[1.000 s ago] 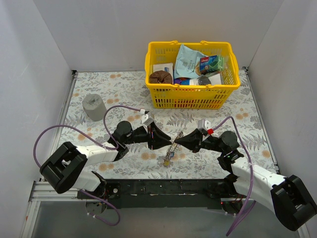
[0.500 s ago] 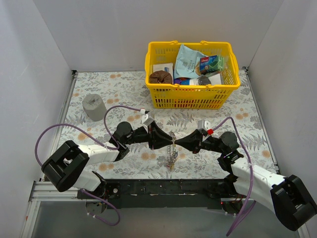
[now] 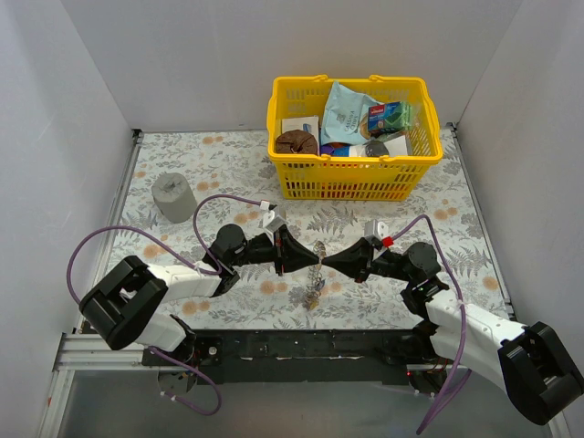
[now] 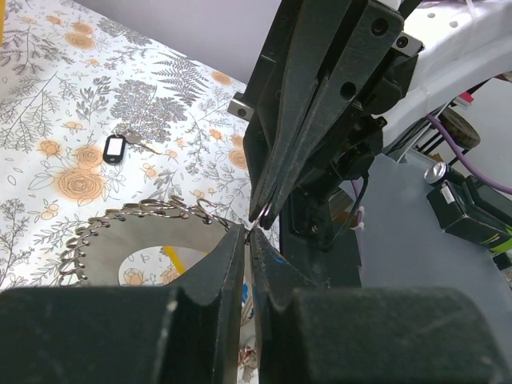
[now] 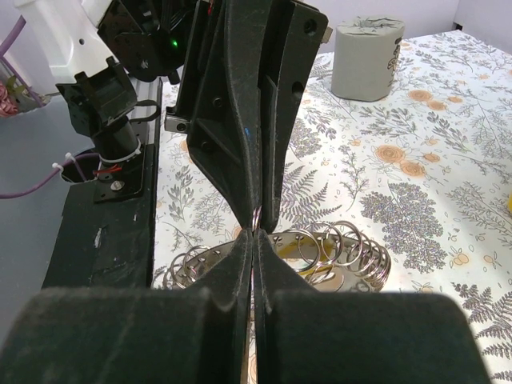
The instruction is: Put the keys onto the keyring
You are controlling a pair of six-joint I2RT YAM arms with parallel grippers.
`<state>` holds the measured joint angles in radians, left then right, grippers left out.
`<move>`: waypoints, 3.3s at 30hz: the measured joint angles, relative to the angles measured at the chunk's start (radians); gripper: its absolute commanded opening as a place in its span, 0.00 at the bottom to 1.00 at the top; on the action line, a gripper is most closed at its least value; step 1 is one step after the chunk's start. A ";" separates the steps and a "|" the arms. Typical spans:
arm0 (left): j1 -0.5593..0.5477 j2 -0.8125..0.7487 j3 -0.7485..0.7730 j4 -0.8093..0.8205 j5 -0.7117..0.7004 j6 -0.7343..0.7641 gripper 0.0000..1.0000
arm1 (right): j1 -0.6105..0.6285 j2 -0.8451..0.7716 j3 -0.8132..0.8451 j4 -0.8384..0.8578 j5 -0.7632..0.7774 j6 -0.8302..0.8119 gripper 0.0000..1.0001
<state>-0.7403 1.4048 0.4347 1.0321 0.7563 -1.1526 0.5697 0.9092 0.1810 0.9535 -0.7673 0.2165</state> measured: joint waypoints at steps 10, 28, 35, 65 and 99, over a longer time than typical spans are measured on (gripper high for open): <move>0.000 0.010 0.002 0.014 0.000 -0.004 0.00 | 0.000 0.000 0.000 0.007 0.000 0.015 0.11; -0.004 -0.138 0.072 -0.428 -0.112 0.232 0.00 | 0.000 -0.151 0.000 -0.136 0.110 -0.071 0.87; -0.008 -0.208 0.096 -0.592 -0.206 0.335 0.00 | 0.000 -0.208 -0.002 -0.208 0.206 -0.070 0.94; -0.105 -0.335 0.096 -0.778 -0.645 0.570 0.00 | -0.022 -0.144 0.043 -0.541 0.357 0.026 0.95; -0.113 -0.307 0.096 -0.764 -0.597 0.521 0.00 | -0.223 -0.077 0.200 -1.026 0.908 0.110 0.79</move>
<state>-0.8532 1.0981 0.5308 0.2680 0.1593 -0.6315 0.3466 0.8318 0.3805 -0.0723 0.1406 0.3267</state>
